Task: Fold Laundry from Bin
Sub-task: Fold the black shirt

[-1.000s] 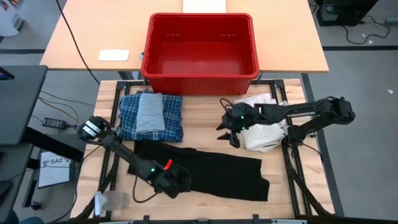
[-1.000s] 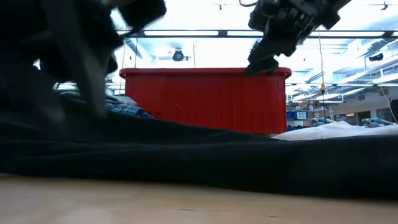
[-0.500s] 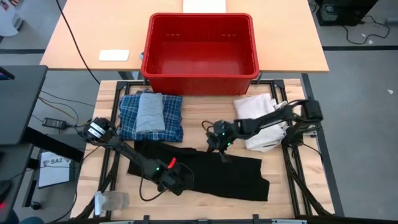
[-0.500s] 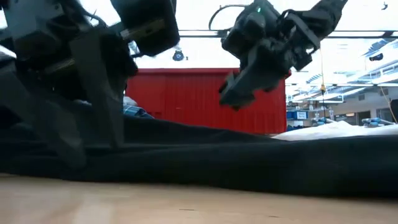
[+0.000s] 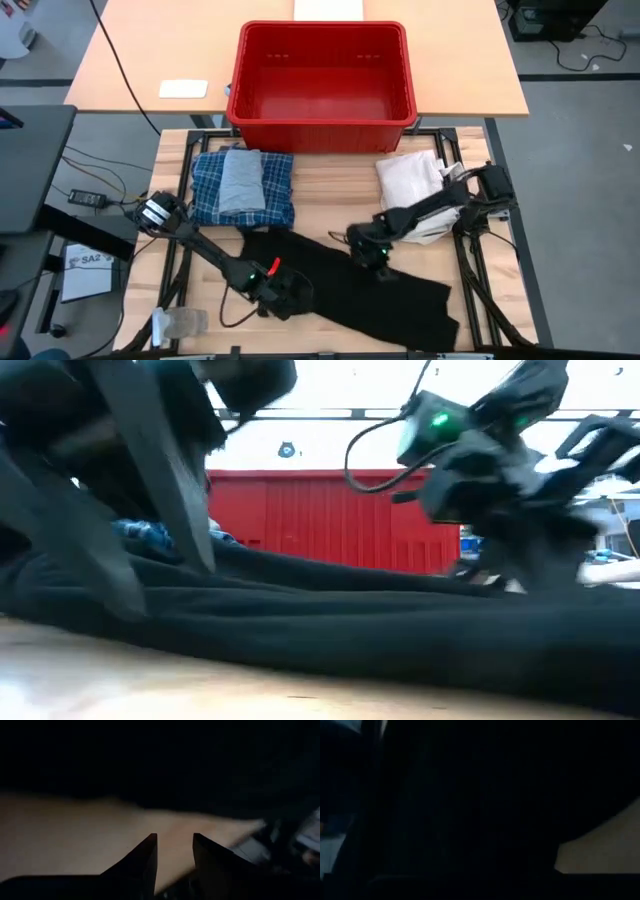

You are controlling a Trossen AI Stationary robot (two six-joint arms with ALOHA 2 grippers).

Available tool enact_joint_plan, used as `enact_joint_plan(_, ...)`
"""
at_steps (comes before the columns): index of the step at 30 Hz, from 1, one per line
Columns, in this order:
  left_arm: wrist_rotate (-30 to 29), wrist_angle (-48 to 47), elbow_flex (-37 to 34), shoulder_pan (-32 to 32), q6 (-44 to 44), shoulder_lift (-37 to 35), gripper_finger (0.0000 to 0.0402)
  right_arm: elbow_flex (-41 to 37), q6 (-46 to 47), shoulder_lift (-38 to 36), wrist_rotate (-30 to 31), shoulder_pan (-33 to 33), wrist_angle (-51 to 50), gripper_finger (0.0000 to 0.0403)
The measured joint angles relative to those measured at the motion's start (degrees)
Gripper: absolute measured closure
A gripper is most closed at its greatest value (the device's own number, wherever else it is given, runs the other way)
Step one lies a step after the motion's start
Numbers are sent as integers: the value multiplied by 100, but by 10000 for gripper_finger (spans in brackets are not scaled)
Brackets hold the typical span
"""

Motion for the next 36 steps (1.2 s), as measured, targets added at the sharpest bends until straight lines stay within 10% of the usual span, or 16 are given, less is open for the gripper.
enact_joint_plan(12, -1141, -697, 782, -548, 154, -12, 260, 80, 1281, -1808, 2648, 264, 159, 277)
enact_joint_plan(25, -390, -1452, 772, -239, -148, 107, 174, 85, 1617, -1535, 1399, -776, 432, 136)
enact_joint_plan(36, 455, -2683, 778, 370, -252, 163, 150, 88, 1599, -1537, 1101, -821, 433, 113)
